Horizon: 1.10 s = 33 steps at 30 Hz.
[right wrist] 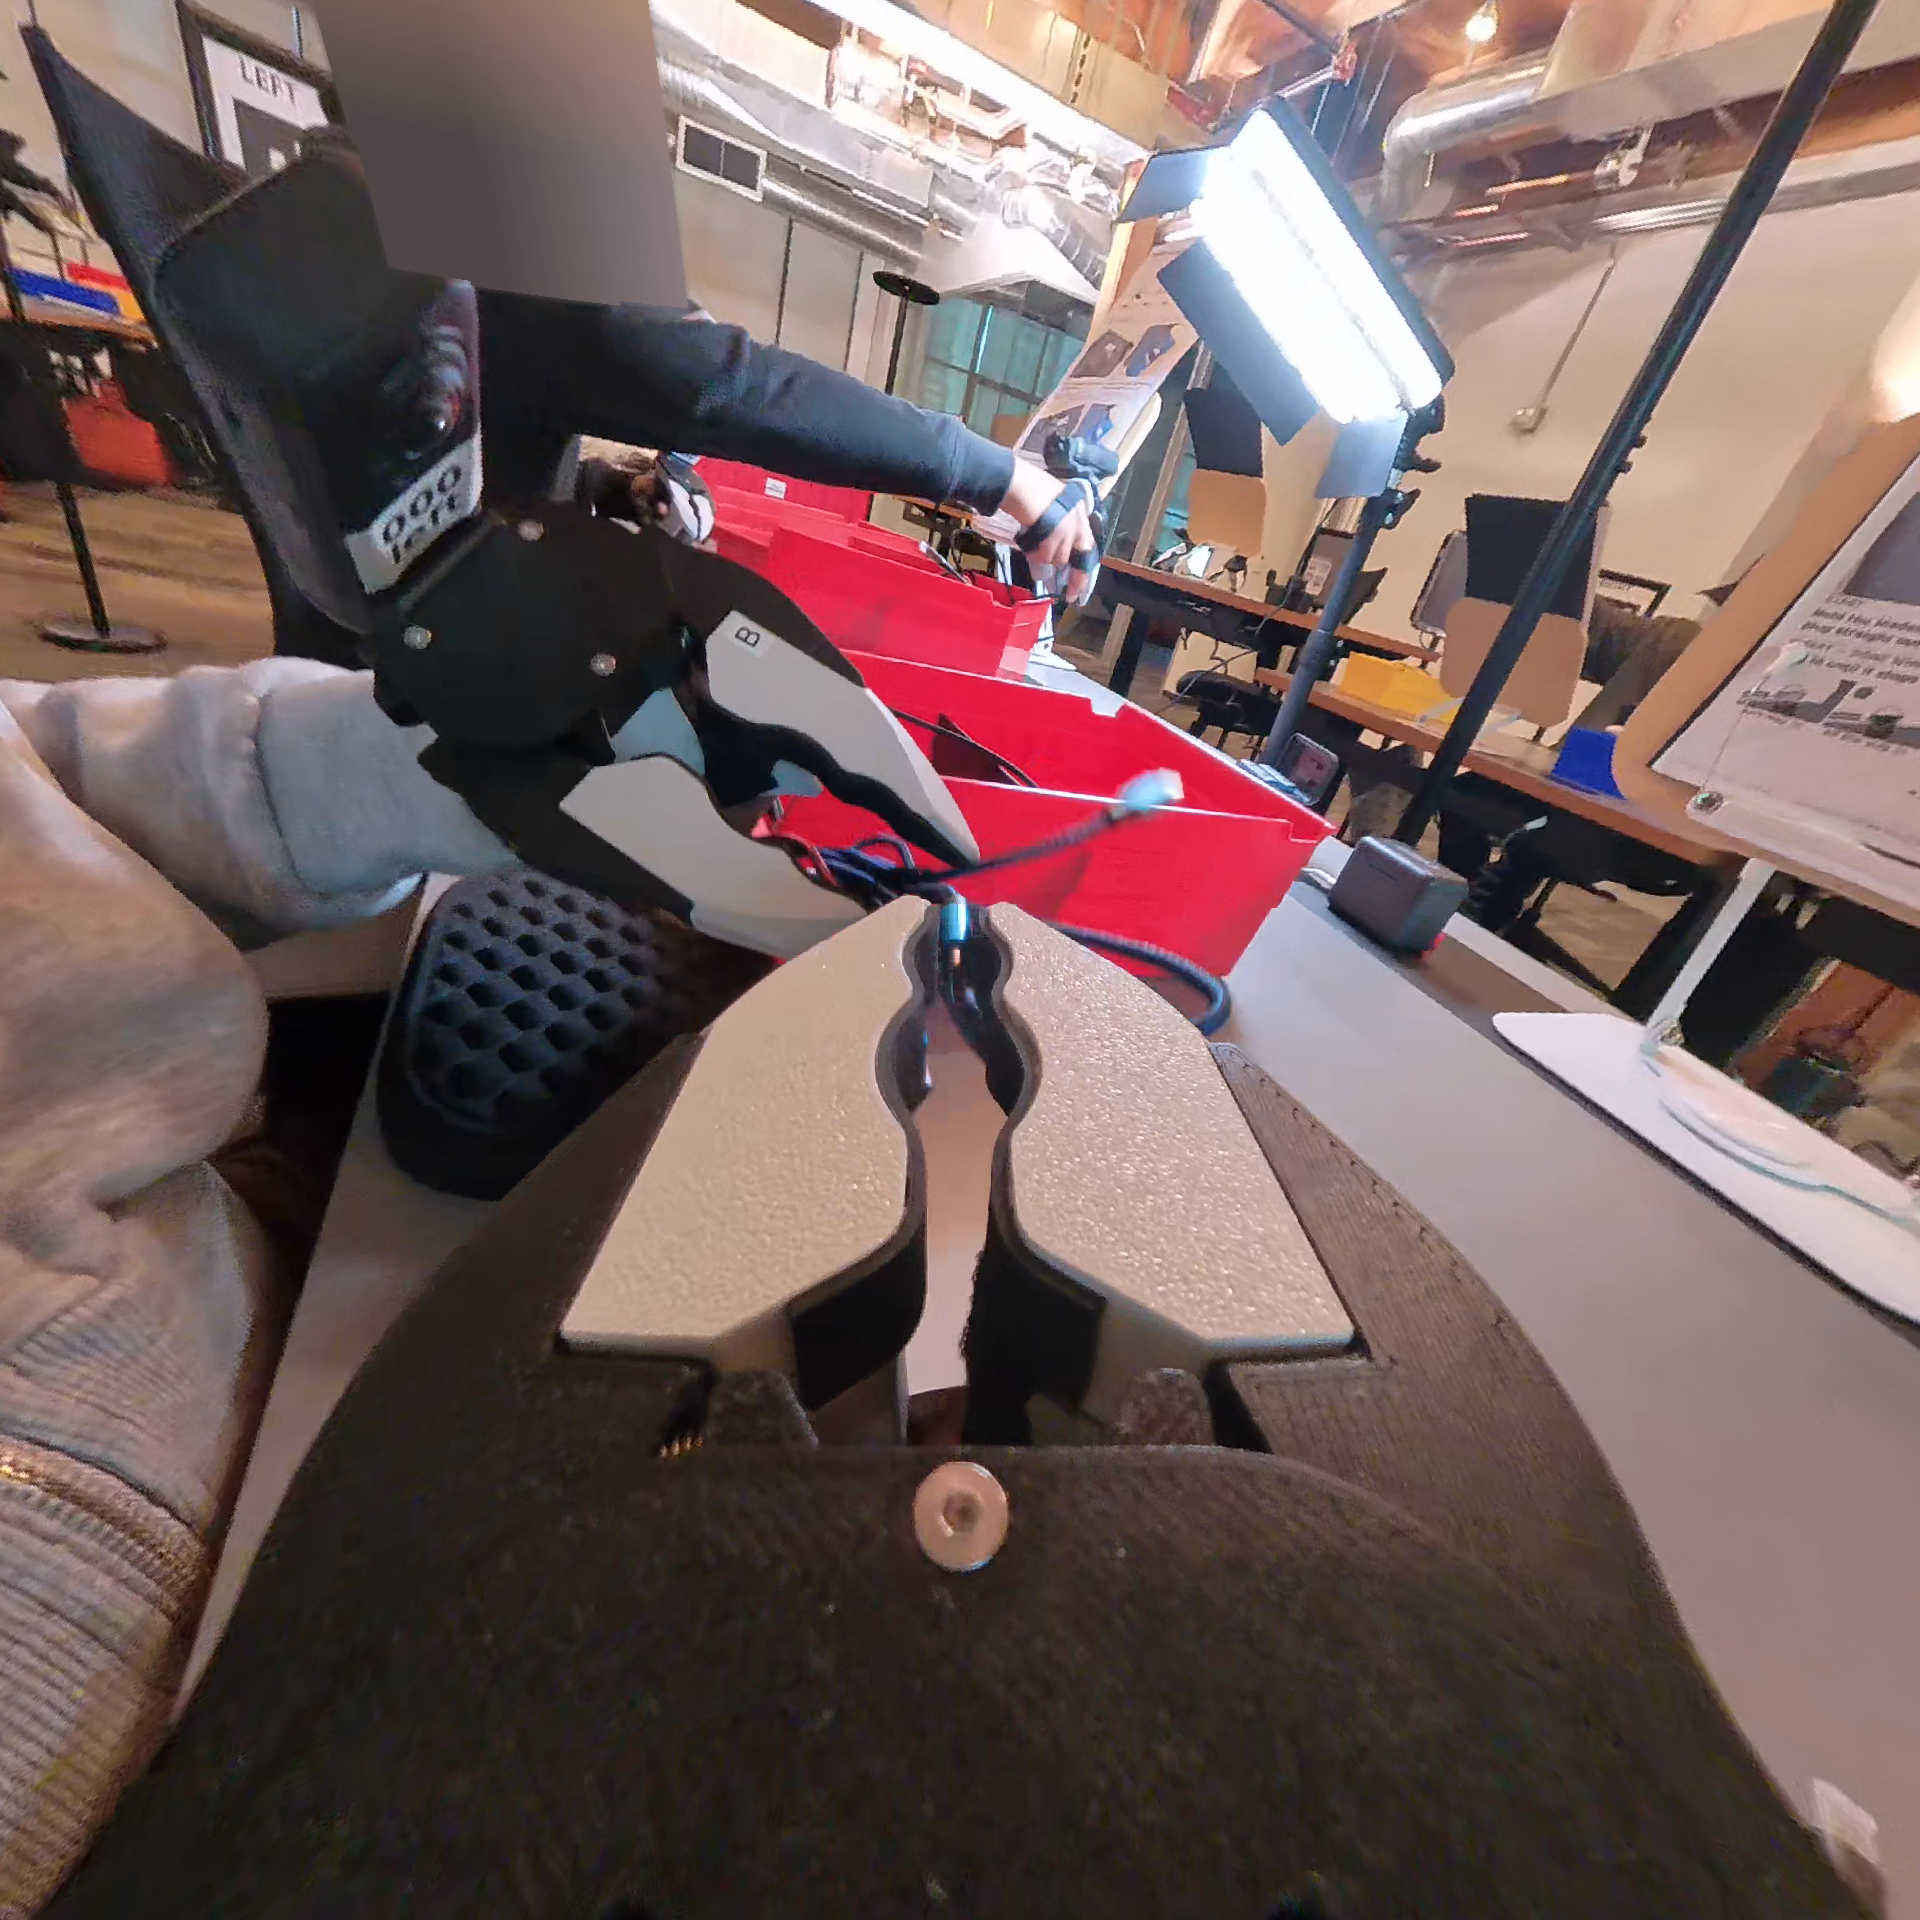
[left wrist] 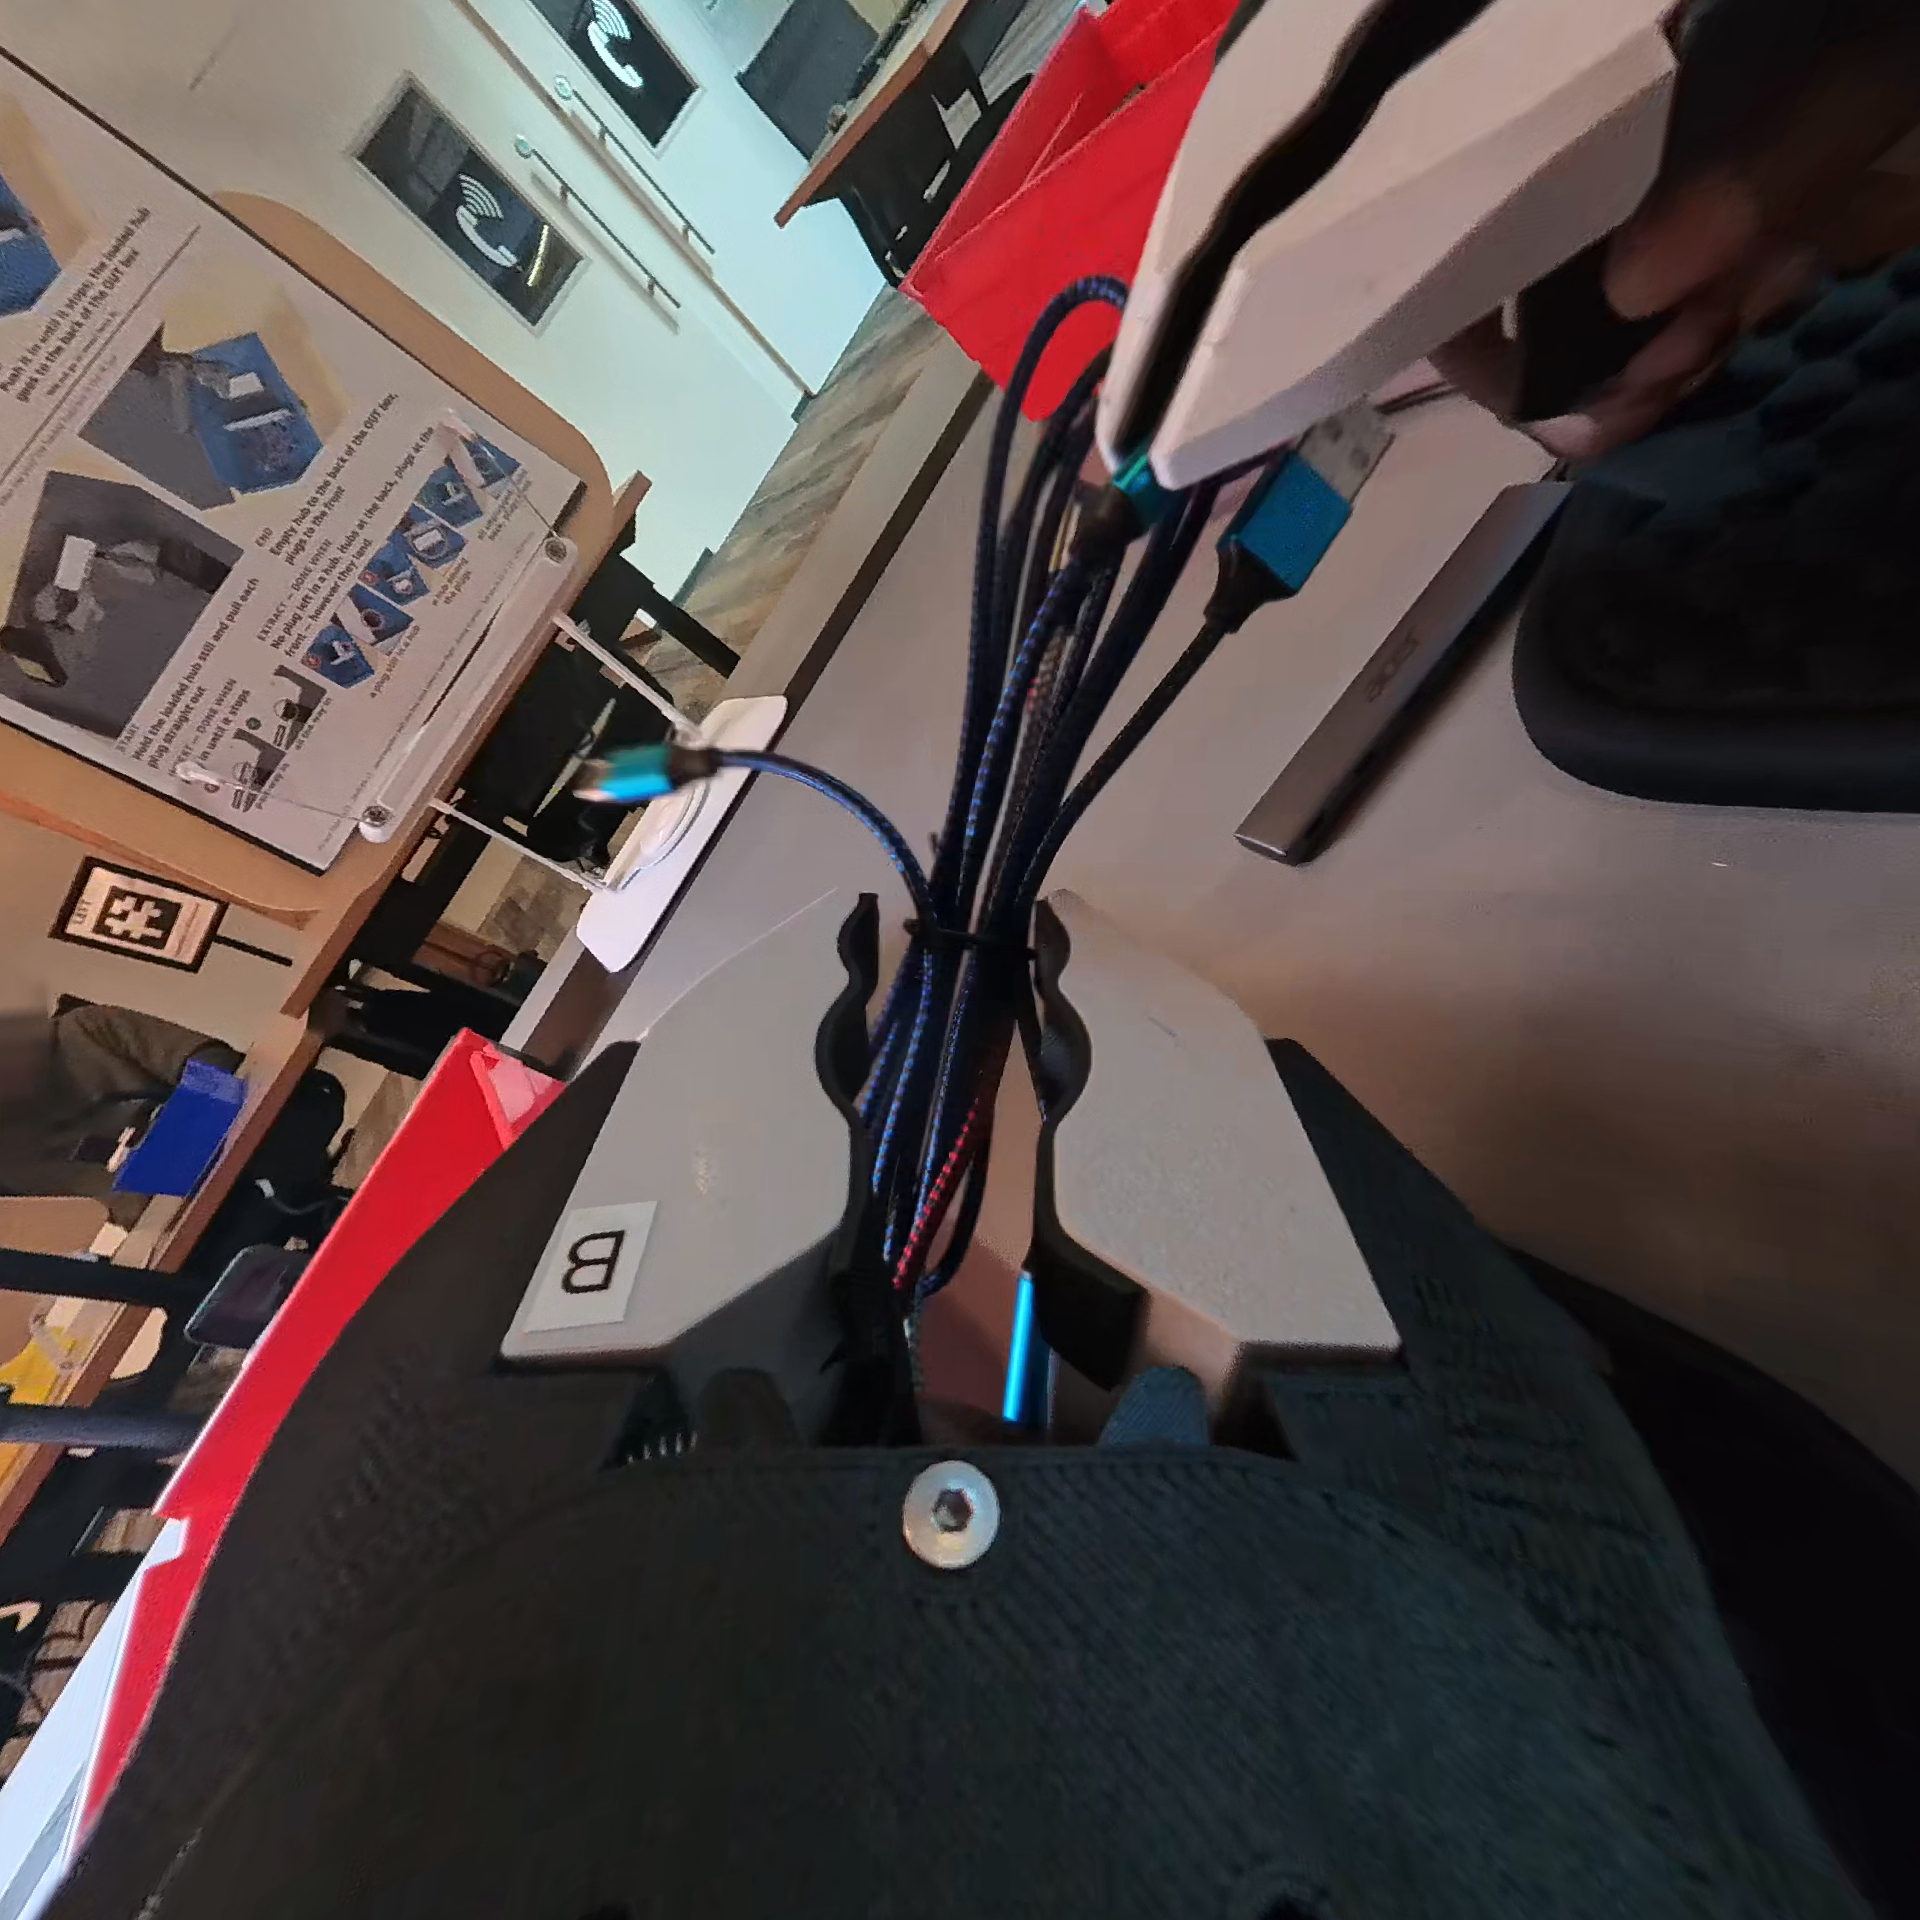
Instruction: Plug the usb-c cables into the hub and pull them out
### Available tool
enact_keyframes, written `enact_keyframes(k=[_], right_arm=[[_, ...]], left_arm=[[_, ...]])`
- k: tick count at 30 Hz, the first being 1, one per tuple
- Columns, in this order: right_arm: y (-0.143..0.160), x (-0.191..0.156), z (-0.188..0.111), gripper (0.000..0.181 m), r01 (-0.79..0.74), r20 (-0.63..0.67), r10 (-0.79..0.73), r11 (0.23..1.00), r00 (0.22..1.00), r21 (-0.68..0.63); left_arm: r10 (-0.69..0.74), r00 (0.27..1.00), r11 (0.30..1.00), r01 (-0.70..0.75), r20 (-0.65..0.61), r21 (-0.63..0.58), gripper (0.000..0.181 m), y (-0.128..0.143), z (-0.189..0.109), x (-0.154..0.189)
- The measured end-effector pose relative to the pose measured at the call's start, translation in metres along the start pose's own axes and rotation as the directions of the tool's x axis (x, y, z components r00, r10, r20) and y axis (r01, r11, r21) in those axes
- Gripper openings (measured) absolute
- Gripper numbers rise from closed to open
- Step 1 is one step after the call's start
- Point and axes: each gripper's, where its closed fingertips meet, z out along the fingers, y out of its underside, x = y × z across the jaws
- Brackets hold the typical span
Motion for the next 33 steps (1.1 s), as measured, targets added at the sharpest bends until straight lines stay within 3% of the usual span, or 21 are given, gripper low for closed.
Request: enact_keyframes(k=[1, 4, 6, 10, 12, 16, 20, 25, 29, 31, 33], right_arm=[[-0.001, 0.0, 0.001, 0.005, -0.022, 0.0, 0.022, 1.0, 1.0, -0.004], [-0.001, 0.0, 0.01, 0.005, -0.17, 0.0, 0.17, 0.985, 0.985, -0.03], [0.001, -0.004, 0.018, 0.005, -0.337, 0.025, 0.338, 0.941, 0.941, -0.04], [0.006, -0.012, 0.028, 0.005, -0.647, 0.107, 0.65, 0.76, 0.752, -0.067], [0.006, -0.013, 0.03, 0.005, -0.761, 0.149, 0.762, 0.644, 0.63, -0.079], [0.011, -0.011, 0.033, 0.005, -0.903, 0.191, 0.906, 0.407, 0.378, -0.14], [0.015, -0.008, 0.036, 0.005, -0.952, 0.184, 0.951, 0.274, 0.247, -0.138], [0.022, -0.001, 0.037, 0.005, -0.973, 0.145, 0.968, 0.217, 0.205, -0.074], [0.024, -0.002, 0.038, 0.005, -0.98, 0.142, 0.974, 0.187, 0.176, -0.066], [0.021, -0.004, 0.037, 0.005, -0.973, 0.164, 0.967, 0.213, 0.197, -0.086], [0.012, -0.003, 0.033, 0.015, -0.948, 0.199, 0.937, 0.309, 0.288, -0.081]], left_arm=[[0.0, 1.0, 1.0, 0.0, -0.004, 0.006, 0.03, 0.0, 0.0, 0.001], [-0.047, 0.998, 0.997, 0.049, -0.038, 0.052, 0.04, -0.004, -0.003, 0.001], [-0.11, 0.99, 0.98, 0.123, -0.09, 0.157, 0.044, -0.018, -0.011, 0.0], [-0.221, 0.945, 0.898, 0.294, -0.242, 0.328, 0.043, -0.045, -0.035, -0.005], [-0.226, 0.927, 0.89, 0.322, -0.3, 0.324, 0.04, -0.044, -0.038, -0.002], [-0.175, 0.947, 0.94, 0.242, -0.268, 0.242, 0.036, -0.029, -0.025, 0.008], [-0.171, 0.965, 0.952, 0.213, -0.198, 0.218, 0.03, -0.027, -0.015, 0.016], [-0.22, 0.955, 0.956, 0.251, -0.199, 0.149, 0.025, -0.02, -0.002, 0.026], [-0.211, 0.962, 0.961, 0.237, -0.175, 0.142, 0.008, -0.015, 0.001, 0.026], [-0.229, 0.954, 0.954, 0.26, -0.194, 0.148, 0.006, -0.015, 0.0, 0.025], [-0.269, 0.936, 0.938, 0.309, -0.229, 0.16, 0.006, -0.016, -0.003, 0.022]])
